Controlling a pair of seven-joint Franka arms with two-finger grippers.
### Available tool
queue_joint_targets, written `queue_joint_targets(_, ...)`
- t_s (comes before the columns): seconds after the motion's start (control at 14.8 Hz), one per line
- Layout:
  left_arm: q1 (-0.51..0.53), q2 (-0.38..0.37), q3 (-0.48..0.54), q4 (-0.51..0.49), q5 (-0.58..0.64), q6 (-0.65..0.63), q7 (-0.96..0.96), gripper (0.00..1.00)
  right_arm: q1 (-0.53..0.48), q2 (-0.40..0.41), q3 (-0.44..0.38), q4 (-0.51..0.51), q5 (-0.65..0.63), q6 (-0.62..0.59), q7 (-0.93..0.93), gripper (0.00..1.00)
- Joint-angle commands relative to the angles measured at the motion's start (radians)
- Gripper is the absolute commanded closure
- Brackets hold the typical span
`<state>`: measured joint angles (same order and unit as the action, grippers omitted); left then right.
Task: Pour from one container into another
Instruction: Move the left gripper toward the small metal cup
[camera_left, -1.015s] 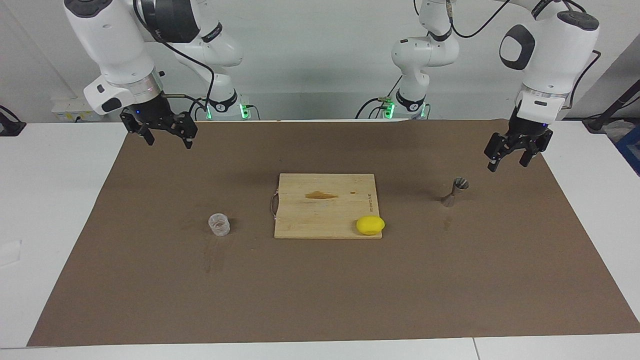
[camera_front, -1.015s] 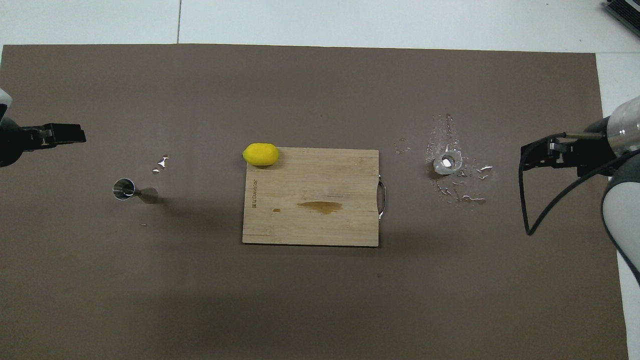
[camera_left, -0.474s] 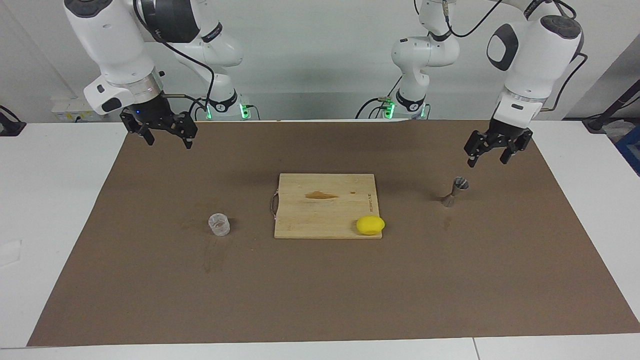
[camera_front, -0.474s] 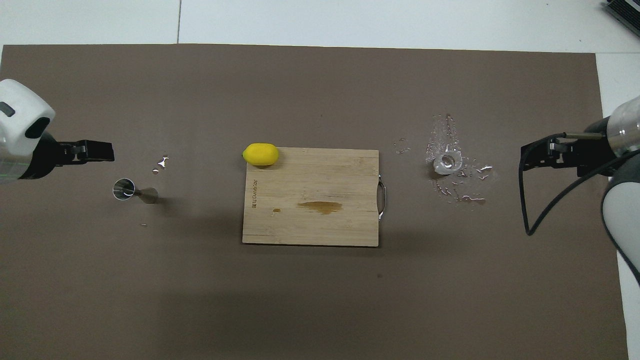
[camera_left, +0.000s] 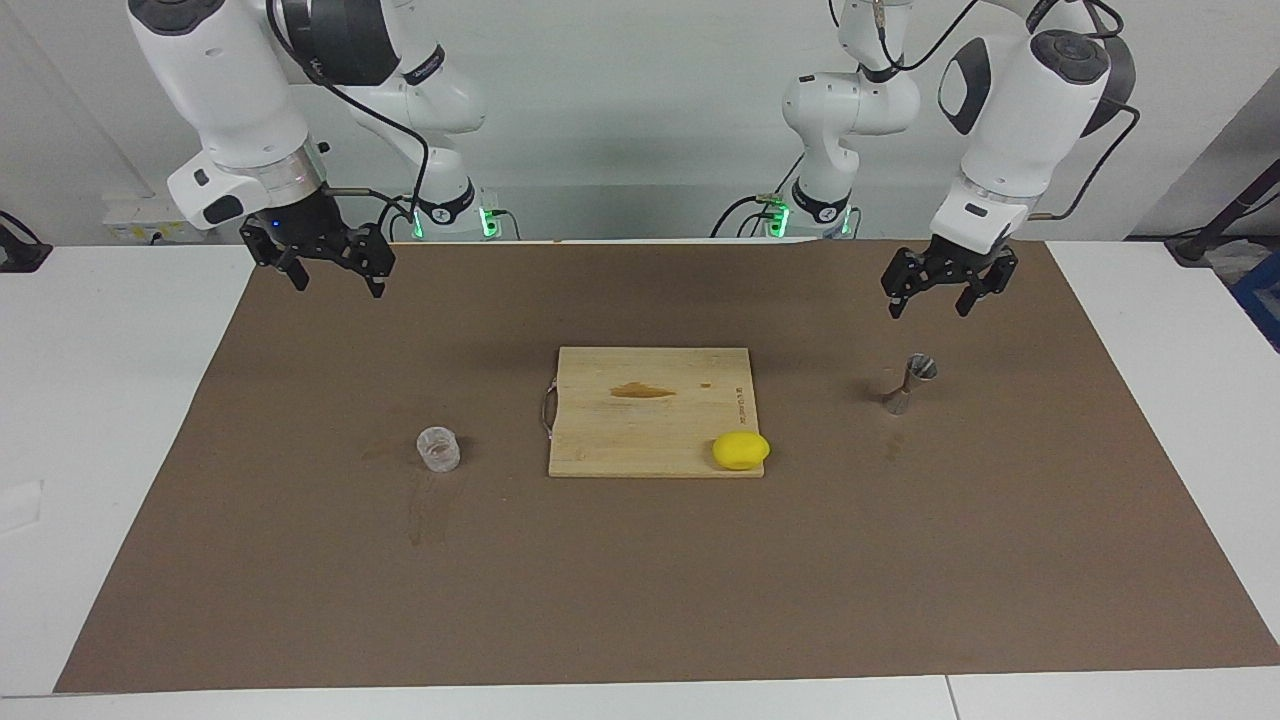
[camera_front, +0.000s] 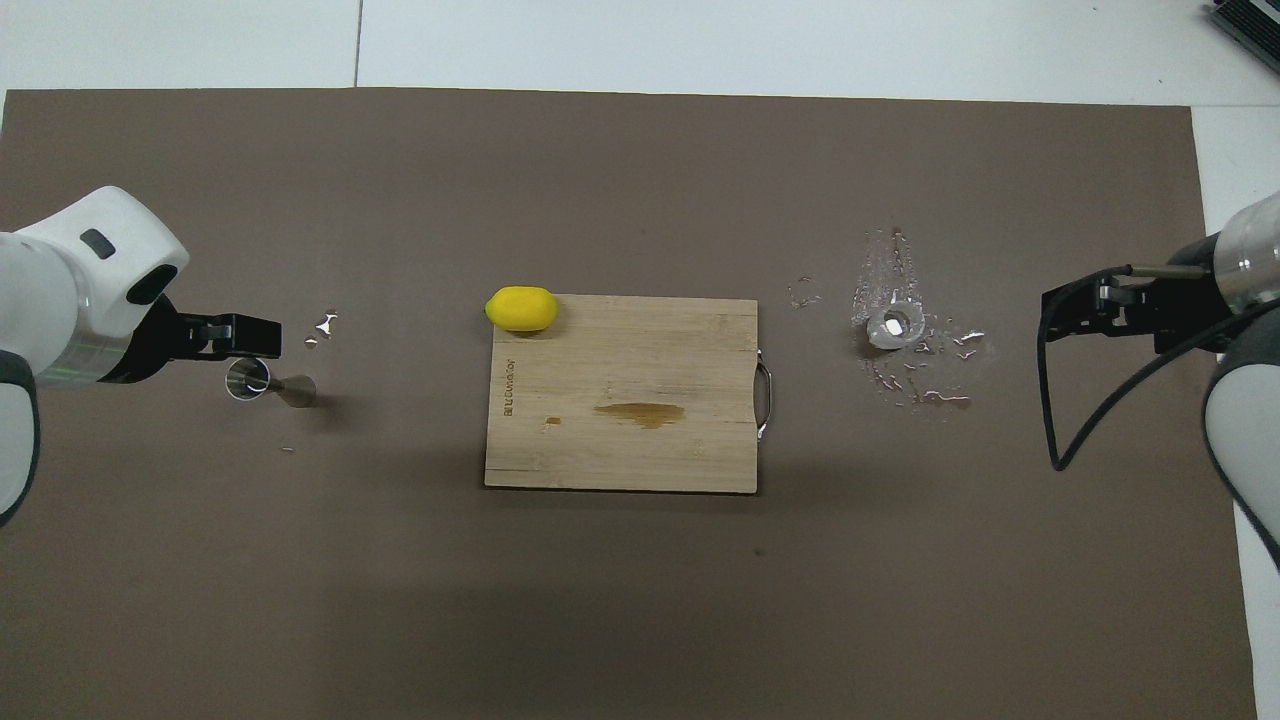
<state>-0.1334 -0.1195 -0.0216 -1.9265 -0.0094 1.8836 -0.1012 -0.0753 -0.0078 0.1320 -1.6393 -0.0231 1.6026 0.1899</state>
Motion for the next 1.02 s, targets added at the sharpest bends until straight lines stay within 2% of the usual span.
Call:
queue_joint_targets(0.0,-0.026,-0.035,0.008,-0.032,0.011,-0.015,0.003,0.00,-0.011,-0.004,0.006,-0.007,-0.008,-0.003,-0.007,0.00)
queue_joint_targets(0.14,-0.029,-0.037,0.006,-0.034,-0.015,-0.020,0.017,0.00,-0.009,-0.004,0.006,-0.007,-0.008,-0.003,-0.007,0.00)
queue_joint_targets(0.2,-0.019,-0.037,0.009,-0.034,-0.088,-0.020,0.064,0.00,-0.011,-0.004,0.006,-0.007,-0.008,-0.003,-0.007,0.00)
queue_joint_targets(0.47,0.064,-0.035,0.020,-0.017,-0.222,-0.052,0.473,0.00,-0.011,-0.004,0.006,-0.007,-0.008,-0.003,-0.007,0.00)
queue_joint_targets(0.74,0.145,-0.023,0.023,-0.015,-0.371,-0.086,0.671,0.00,-0.011,-0.004,0.006,-0.007,-0.008,-0.003,-0.007,0.00)
queue_joint_targets(0.95,0.187,0.010,0.023,-0.014,-0.449,-0.110,0.916,0.00,-0.011,-0.004,0.006,-0.007,-0.008,-0.003,-0.007,0.00)
